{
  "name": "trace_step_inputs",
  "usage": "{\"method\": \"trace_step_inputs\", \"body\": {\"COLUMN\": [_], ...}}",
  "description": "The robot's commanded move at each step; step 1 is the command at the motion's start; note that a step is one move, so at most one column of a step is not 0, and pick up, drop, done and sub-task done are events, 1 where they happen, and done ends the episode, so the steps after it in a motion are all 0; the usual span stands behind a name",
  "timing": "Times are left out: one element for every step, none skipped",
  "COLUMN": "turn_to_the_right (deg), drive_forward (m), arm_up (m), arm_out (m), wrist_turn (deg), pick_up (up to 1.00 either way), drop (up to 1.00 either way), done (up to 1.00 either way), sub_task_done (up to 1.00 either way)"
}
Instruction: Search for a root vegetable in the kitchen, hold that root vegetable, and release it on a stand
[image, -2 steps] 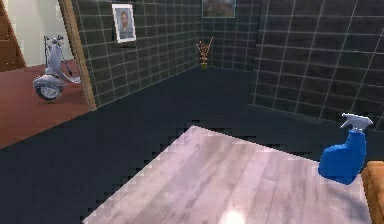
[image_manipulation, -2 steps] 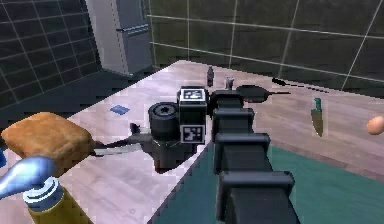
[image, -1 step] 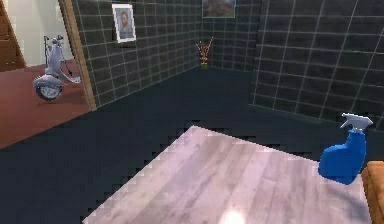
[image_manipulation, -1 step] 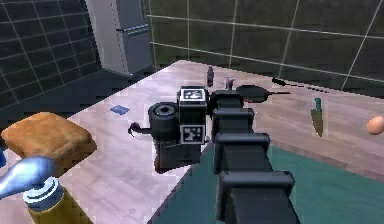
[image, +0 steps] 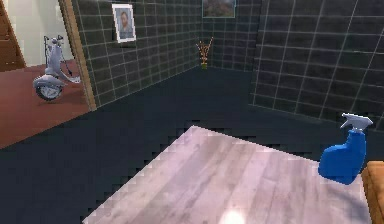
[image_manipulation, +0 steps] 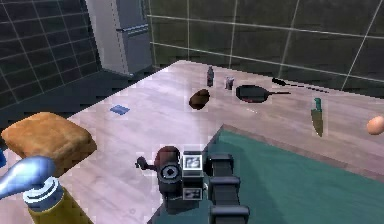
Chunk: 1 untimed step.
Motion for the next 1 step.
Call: {"method": "trace_step_inputs", "body": {"turn_to_the_right": [0.0], "drive_forward": [0.0], "arm_up": [0.0], "arm_out": [0.0], "wrist_turn": [0.0], "pick_up": [1.0], "drop": [0.0], "done": [0.0], "sub_task_done": [0.0]}}
